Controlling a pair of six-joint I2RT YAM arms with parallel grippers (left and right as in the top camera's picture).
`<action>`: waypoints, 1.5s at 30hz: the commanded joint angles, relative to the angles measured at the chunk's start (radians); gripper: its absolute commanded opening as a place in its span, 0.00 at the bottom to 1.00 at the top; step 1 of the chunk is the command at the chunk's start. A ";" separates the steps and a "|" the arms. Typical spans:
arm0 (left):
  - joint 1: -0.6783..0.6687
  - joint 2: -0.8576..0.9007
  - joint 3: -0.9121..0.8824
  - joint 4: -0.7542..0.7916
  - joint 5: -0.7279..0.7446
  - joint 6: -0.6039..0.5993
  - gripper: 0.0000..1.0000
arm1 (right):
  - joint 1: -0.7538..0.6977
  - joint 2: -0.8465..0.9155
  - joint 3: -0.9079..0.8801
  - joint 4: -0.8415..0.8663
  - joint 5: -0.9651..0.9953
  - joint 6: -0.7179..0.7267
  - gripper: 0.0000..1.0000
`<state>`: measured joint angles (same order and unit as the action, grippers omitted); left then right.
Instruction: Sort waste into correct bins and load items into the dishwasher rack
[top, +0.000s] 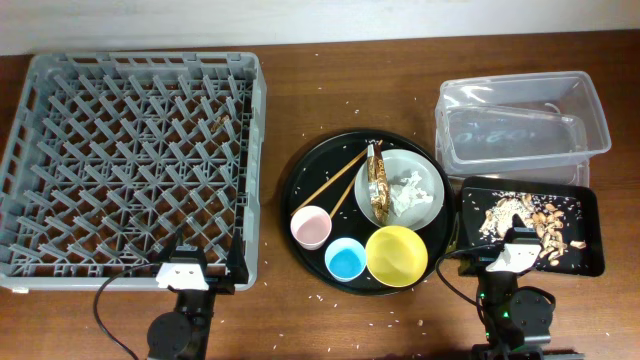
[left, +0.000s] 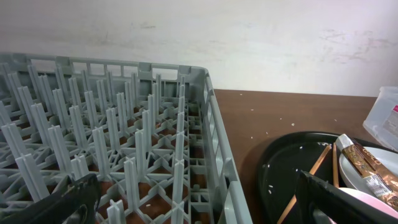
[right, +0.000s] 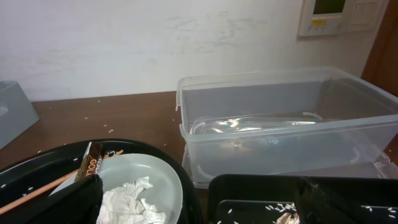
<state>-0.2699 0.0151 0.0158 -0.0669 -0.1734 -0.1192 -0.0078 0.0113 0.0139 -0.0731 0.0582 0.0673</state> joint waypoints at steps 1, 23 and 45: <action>-0.002 -0.003 -0.006 0.002 -0.007 0.013 0.99 | -0.006 -0.005 -0.008 -0.002 -0.002 -0.008 0.99; -0.002 -0.003 -0.006 0.002 -0.007 0.013 0.99 | -0.006 -0.005 -0.008 -0.002 -0.002 -0.008 0.98; -0.002 0.401 0.549 -0.283 0.109 0.013 0.99 | -0.005 0.349 0.605 -0.388 -0.378 -0.008 0.98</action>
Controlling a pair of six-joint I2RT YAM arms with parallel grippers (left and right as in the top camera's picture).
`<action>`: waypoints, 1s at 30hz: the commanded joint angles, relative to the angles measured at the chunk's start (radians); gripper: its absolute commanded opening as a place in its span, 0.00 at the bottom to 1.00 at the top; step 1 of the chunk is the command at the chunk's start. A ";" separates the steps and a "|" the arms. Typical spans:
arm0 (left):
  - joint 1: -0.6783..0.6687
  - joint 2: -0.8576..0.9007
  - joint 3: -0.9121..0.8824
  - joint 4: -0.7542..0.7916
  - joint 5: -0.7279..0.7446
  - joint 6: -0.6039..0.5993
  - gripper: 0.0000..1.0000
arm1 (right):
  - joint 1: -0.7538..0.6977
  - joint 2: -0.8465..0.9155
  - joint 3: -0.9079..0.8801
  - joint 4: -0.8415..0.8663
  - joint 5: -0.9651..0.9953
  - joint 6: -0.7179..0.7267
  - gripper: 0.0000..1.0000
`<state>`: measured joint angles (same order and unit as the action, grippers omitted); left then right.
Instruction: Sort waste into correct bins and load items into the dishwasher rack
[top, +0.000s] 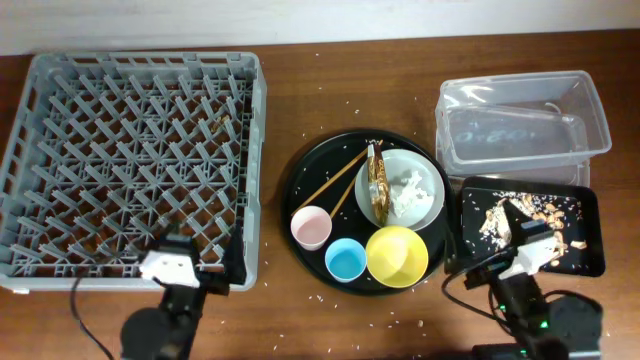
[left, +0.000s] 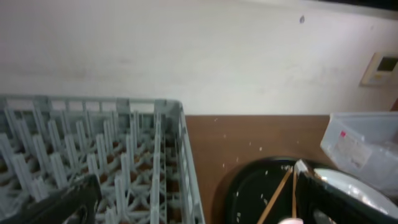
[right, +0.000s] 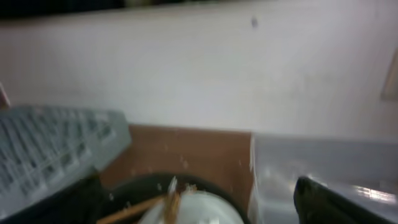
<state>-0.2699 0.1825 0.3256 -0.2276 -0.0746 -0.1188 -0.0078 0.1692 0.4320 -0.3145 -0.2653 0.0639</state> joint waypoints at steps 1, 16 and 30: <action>-0.002 0.379 0.396 -0.239 0.027 0.013 0.99 | -0.006 0.322 0.314 -0.249 -0.053 -0.005 0.98; -0.002 1.013 0.915 -0.631 0.139 0.004 0.99 | 0.243 1.728 0.740 -0.126 -0.034 0.049 0.37; -0.002 1.014 0.915 -0.631 0.139 0.004 0.99 | -0.275 1.561 1.040 -0.267 -0.210 0.370 0.63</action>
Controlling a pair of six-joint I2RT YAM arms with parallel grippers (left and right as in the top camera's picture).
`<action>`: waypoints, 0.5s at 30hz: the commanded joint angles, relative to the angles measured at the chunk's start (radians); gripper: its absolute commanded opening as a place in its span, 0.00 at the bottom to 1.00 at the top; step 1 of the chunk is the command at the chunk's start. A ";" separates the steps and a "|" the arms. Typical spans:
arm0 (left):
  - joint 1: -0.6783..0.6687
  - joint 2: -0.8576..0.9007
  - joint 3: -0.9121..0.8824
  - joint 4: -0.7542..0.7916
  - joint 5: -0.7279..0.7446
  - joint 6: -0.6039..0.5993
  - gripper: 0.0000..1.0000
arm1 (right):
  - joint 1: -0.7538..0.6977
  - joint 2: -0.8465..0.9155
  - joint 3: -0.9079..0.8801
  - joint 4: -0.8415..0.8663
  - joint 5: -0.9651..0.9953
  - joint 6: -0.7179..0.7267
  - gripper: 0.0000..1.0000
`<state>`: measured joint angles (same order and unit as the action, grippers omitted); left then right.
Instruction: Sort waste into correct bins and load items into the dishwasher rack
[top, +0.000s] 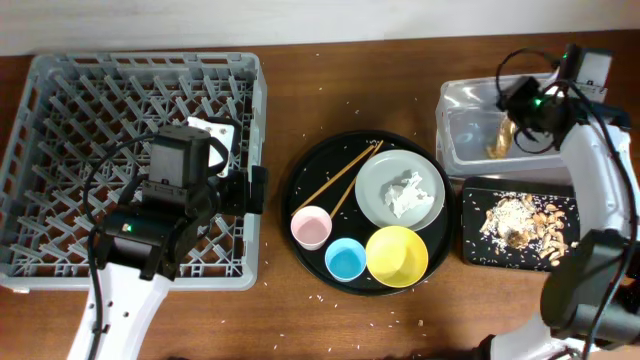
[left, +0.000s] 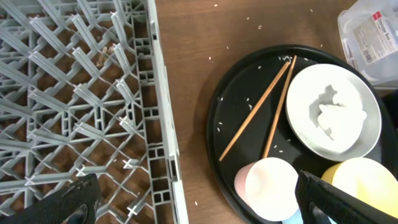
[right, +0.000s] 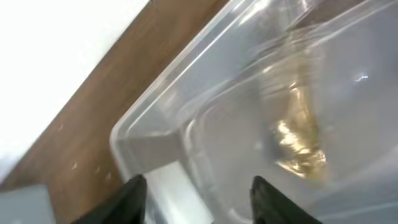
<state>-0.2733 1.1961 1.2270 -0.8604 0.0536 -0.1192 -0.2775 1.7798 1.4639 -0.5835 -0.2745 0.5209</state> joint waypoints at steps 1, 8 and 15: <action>0.001 0.000 0.014 0.002 0.011 0.005 0.99 | 0.009 -0.107 0.008 -0.060 -0.278 -0.134 0.64; 0.001 0.000 0.014 0.002 0.011 0.005 0.99 | 0.534 -0.095 -0.134 -0.490 0.238 -0.223 0.68; 0.001 0.000 0.014 0.002 0.011 0.005 0.99 | 0.520 0.106 -0.228 -0.227 0.253 -0.238 0.08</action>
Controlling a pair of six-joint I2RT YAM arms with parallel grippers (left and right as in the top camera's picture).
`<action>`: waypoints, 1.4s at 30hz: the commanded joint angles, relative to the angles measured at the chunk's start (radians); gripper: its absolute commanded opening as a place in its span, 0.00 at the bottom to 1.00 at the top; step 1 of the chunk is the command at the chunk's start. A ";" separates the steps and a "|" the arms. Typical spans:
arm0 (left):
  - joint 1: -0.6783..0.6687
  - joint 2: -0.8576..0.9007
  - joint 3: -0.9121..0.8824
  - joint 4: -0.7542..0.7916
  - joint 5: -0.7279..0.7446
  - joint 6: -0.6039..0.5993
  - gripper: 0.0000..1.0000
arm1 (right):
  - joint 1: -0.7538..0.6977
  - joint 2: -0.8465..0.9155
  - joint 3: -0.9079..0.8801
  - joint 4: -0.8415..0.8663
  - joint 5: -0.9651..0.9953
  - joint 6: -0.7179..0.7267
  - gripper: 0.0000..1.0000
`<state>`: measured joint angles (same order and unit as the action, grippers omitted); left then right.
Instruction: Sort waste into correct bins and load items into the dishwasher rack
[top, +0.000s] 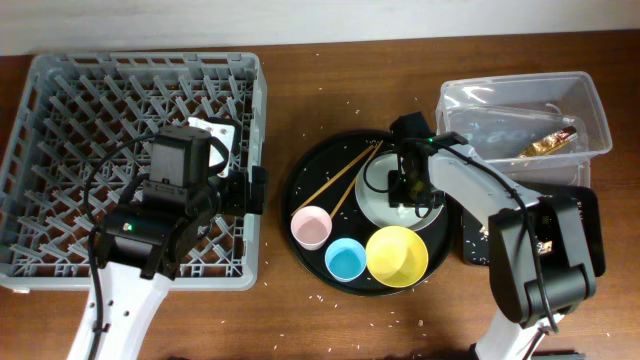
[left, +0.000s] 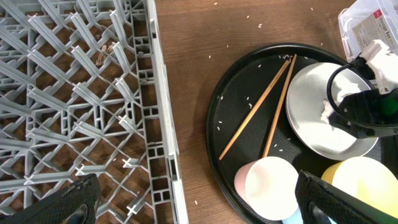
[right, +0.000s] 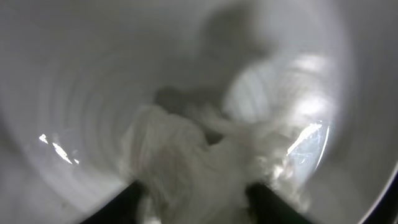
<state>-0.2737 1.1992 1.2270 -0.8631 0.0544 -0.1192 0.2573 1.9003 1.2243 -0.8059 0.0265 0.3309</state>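
Note:
A white plate (top: 375, 200) on the round black tray (top: 300, 180) holds a crumpled white tissue (right: 186, 155). My right gripper (top: 408, 190) is down on that plate. In the right wrist view its fingers (right: 132, 194) stand apart on either side of the tissue, open. Chopsticks (top: 335, 180), a pink cup (top: 310, 227), a blue cup (top: 346, 260) and a yellow bowl (top: 397, 254) share the tray. A gold-brown wrapper (top: 548, 143) lies in the clear bin (top: 520, 110). My left gripper (left: 199, 202) hangs open over the right edge of the grey dishwasher rack (top: 140, 58).
A black rectangular tray (top: 468, 240) with food scraps sits right of the round tray, largely covered by my right arm. Rice grains are scattered over the brown table. The rack holds no dishes.
My right gripper was over the clear bin with the wrapper lying below it. Now it is low over the white plate, its fingers either side of the tissue. The left arm has not moved.
Both arms sat at the table's front edge, and the wrapper lay on the plate beside the tissue. Later the left arm hung over the rack's right side and the wrapper was in the clear bin under my right gripper. Now that gripper is at the tissue.

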 joint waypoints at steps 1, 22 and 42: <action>0.002 -0.003 0.014 0.005 0.010 0.005 0.99 | -0.026 -0.051 0.051 -0.048 -0.089 -0.071 0.04; 0.016 -0.005 0.014 -0.038 0.095 -0.012 0.99 | 0.348 -0.268 0.082 -0.117 -0.277 -0.103 0.59; 0.353 0.000 0.029 0.048 1.341 -0.119 0.92 | 0.031 -0.406 0.420 -0.043 -1.381 -0.510 0.04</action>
<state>0.1081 1.2015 1.2423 -0.8200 1.2636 -0.2504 0.2878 1.4876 1.6363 -0.8585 -1.1492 -0.1371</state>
